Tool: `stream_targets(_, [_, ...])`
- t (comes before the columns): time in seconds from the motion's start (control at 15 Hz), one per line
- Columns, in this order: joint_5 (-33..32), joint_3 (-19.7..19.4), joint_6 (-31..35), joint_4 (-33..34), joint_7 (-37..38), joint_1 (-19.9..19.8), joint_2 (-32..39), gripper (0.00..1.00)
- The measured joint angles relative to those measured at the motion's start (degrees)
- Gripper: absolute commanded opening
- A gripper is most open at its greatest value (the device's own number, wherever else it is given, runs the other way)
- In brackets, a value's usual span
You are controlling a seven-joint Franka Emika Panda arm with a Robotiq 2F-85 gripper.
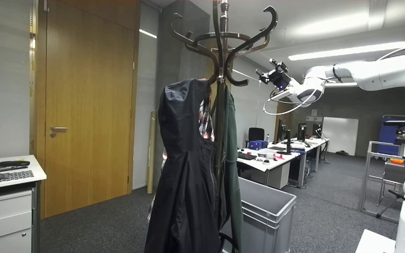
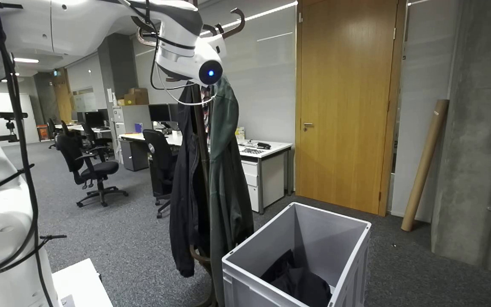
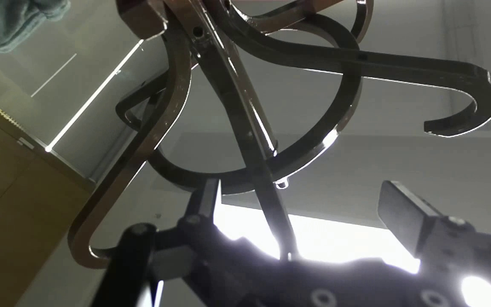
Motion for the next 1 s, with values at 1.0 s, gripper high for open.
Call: stream_targets(1.0, [-0.15, 1.06, 0.13, -0.34, -0.02, 0.35, 0.40, 1.00])
